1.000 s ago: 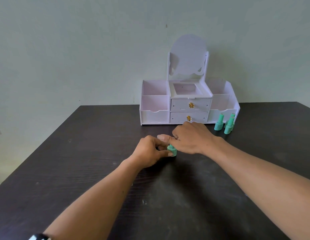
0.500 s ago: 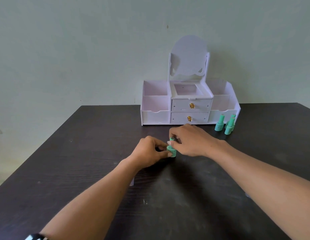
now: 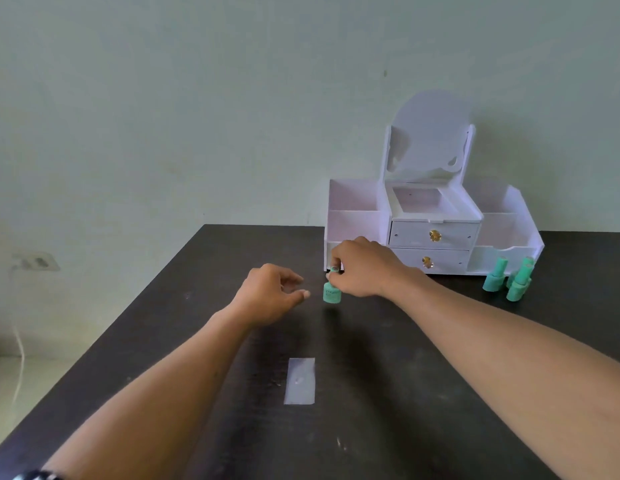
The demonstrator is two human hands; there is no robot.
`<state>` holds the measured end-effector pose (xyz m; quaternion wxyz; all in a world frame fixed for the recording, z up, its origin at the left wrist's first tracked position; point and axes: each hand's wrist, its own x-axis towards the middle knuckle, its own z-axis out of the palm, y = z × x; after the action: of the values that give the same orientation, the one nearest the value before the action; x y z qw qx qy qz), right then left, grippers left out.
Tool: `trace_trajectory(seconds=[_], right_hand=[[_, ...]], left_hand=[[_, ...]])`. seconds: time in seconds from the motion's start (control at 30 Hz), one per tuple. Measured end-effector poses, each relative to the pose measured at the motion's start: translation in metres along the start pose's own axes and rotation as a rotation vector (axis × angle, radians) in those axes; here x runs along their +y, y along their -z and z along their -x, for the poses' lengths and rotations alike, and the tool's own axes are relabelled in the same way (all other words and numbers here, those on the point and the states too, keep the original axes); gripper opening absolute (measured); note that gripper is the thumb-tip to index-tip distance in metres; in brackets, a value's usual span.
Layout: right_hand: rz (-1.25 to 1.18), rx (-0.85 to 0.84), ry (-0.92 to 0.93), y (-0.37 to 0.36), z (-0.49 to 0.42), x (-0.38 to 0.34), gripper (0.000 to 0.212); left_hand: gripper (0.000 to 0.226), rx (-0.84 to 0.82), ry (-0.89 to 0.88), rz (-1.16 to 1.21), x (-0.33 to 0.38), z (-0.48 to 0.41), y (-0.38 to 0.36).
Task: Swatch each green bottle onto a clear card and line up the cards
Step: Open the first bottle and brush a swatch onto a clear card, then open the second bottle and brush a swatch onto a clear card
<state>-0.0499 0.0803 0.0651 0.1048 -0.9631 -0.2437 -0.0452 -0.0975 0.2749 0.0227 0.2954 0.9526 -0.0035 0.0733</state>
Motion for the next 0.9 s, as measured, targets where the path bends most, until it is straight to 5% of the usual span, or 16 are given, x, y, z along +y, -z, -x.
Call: trace_trajectory(seconds=[0.5, 0.9], right_hand=[[-0.072, -0.039, -0.07, 0.003, -0.001, 0.006, 0.036], [-0.084, 0.039, -0.272, 0.05, 0.071, 0.111, 0.014]], left_hand=[[0.037, -0.013, -0.012, -0.018, 0.003, -0.002, 0.001], [0.015, -0.012, -0.213, 0.083, 0.104, 0.004, -0.033]])
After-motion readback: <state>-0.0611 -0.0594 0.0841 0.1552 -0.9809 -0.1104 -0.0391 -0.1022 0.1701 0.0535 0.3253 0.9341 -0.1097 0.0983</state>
